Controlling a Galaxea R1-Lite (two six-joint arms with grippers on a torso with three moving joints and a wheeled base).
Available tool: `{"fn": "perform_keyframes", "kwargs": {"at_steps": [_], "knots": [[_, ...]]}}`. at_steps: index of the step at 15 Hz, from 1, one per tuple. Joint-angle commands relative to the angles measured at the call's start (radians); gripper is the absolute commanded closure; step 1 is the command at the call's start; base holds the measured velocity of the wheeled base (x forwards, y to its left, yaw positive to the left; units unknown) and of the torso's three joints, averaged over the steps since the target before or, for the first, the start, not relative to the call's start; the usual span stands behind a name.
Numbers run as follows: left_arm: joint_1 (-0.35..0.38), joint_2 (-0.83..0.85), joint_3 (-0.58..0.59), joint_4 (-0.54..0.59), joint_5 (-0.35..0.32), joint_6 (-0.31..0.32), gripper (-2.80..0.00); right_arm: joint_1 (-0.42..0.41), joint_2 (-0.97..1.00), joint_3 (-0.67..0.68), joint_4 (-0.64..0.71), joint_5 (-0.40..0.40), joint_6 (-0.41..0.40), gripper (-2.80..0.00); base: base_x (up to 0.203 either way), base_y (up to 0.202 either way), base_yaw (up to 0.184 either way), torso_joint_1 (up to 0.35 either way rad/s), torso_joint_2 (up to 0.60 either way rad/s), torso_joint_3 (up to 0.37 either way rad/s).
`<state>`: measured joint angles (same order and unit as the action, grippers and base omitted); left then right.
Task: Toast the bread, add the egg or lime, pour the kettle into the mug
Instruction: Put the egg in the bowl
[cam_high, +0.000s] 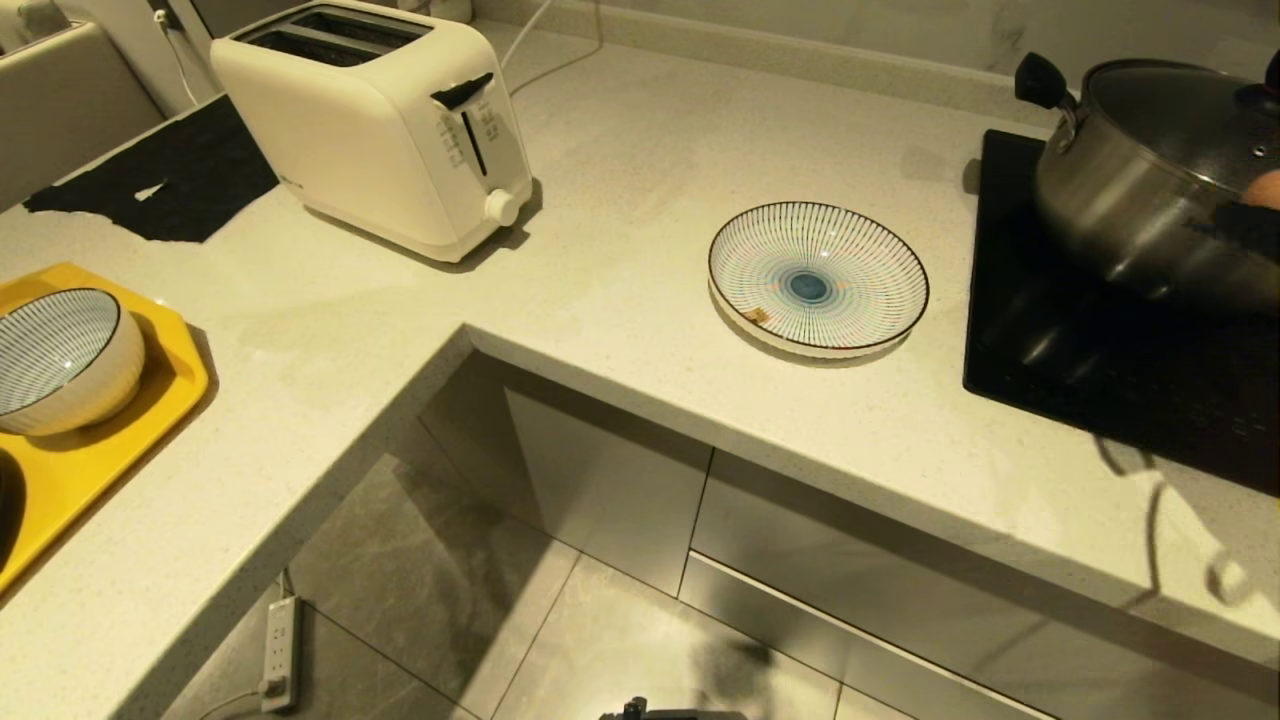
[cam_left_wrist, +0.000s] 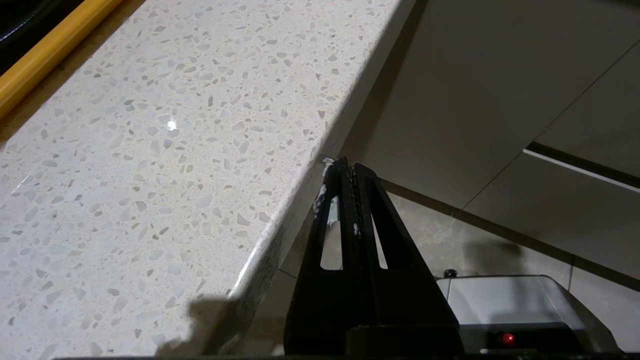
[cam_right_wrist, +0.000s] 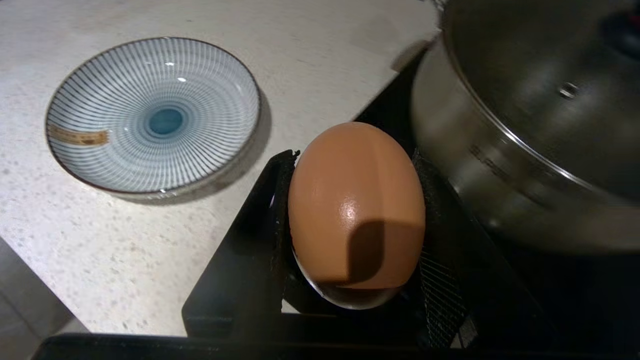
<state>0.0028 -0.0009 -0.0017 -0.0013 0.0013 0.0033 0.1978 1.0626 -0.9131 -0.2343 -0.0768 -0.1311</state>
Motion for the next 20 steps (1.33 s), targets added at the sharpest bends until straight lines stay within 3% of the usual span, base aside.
{"fn": "perform_keyframes", "kwargs": {"at_steps": [1,7,12,20], "knots": [[0.0,0.001,0.0,0.0,0.0,0.0,0.0,-0.061,-0.108,0.062,-0.002,0.005,0.003,0.0,0.0,0.0,0.0,0.0,0.0,0.0],[0.0,0.001,0.0,0.0,0.0,0.0,0.0,-0.104,-0.105,0.083,-0.008,0.005,0.131,0.0,0.0,0.0,0.0,0.0,0.0,0.0],[0.0,0.001,0.0,-0.001,0.0,0.0,0.0,-0.104,-0.078,0.071,-0.016,0.008,0.121,0.0,0.002,-0.001,0.012,0.0,0.0,0.001],[0.0,0.001,0.0,0.0,0.0,0.0,0.0,-0.104,-0.073,0.072,-0.016,0.008,0.105,0.0,0.001,-0.008,0.164,0.002,0.0,0.004]]}}
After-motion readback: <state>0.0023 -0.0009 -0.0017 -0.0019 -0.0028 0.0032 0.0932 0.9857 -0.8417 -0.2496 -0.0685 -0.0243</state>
